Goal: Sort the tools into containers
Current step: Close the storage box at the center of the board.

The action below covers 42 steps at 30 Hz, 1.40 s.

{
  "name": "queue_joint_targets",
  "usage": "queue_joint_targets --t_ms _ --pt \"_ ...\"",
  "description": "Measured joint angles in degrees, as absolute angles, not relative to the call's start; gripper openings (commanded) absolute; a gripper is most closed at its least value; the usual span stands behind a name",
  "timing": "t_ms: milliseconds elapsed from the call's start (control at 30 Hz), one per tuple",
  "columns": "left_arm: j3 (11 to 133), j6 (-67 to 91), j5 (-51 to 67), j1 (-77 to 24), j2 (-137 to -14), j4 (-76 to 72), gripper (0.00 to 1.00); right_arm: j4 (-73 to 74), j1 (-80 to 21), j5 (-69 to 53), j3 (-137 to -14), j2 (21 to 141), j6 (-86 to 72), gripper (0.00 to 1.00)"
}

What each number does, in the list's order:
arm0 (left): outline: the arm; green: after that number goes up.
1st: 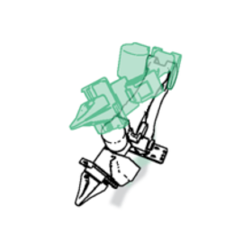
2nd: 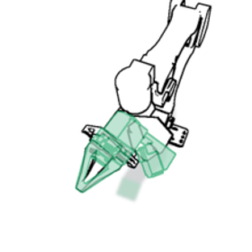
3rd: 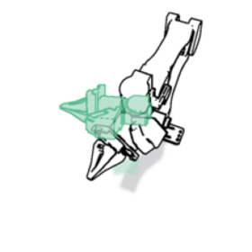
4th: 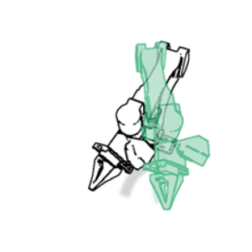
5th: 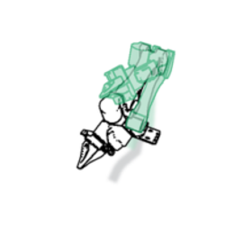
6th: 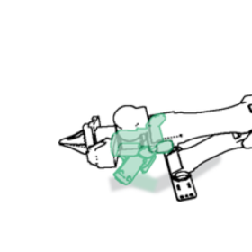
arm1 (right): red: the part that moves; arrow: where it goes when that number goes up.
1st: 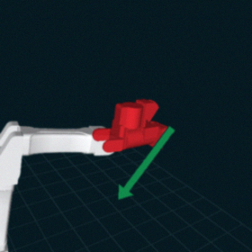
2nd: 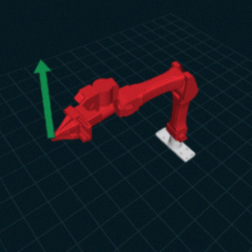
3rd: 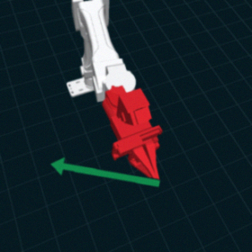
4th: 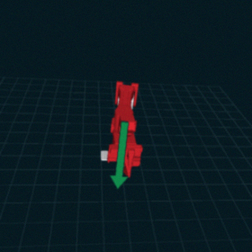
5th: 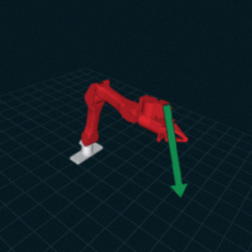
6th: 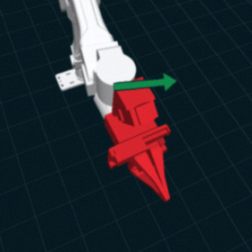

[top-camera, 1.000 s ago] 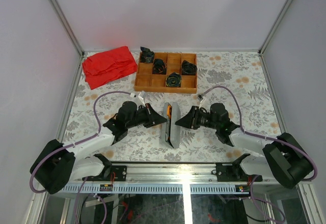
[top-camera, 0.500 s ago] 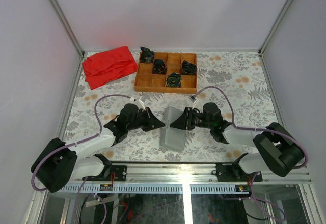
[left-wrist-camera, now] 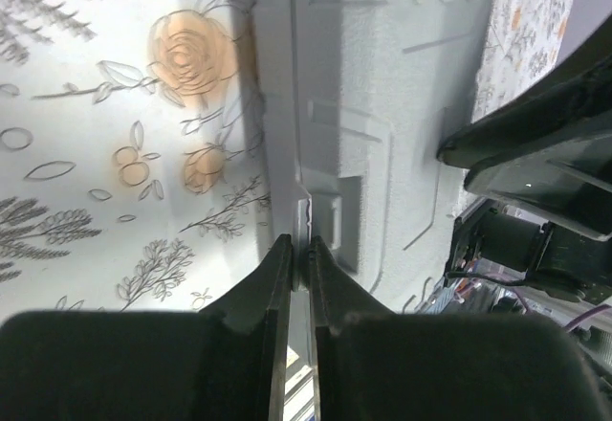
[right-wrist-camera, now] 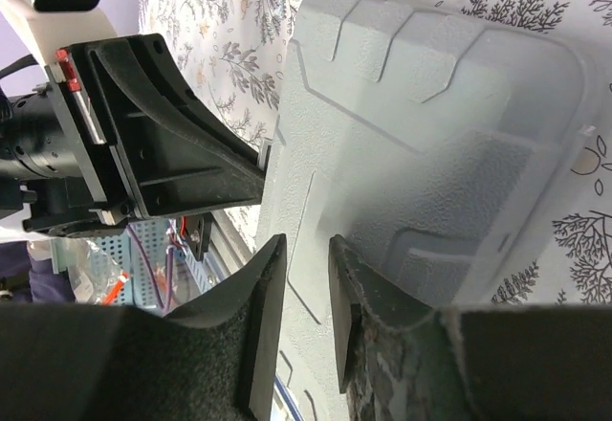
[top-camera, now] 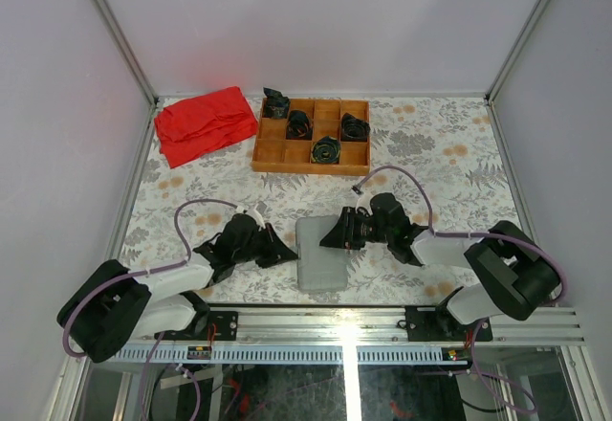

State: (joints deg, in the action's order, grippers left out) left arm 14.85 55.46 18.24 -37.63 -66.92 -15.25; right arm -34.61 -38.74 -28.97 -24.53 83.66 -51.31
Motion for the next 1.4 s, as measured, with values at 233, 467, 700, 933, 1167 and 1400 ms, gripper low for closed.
queue_joint_targets --t_ms 233,467,700,933,1167,1400 --pt "11.99 57.34 16.56 -37.87 -66.52 -18.52 0.08 -23.42 -38.96 -23.81 -25.85 76.2 -45.93 0.61" --pt "11.57 57.67 15.38 -38.46 -66.59 -18.9 0.23 -8.95 -39.0 -13.19 -26.37 65.41 -39.35 0.77" --pt "11.51 58.02 13.65 -38.63 -62.28 -16.43 0.37 -5.37 -39.0 -10.37 -24.1 63.16 -38.85 0.79" --pt "12.27 57.98 11.46 -38.98 -56.64 -12.69 0.54 -6.22 -39.0 -11.03 -22.52 64.38 -39.79 0.81" --pt "14.13 57.87 10.92 -40.97 -61.87 -12.73 0.64 -12.03 -39.0 -14.09 -22.41 68.9 -42.7 0.84" --pt "16.32 58.48 8.93 -45.74 -67.9 -13.26 0.53 -16.14 -39.05 -17.26 -22.13 74.28 -44.4 0.74"
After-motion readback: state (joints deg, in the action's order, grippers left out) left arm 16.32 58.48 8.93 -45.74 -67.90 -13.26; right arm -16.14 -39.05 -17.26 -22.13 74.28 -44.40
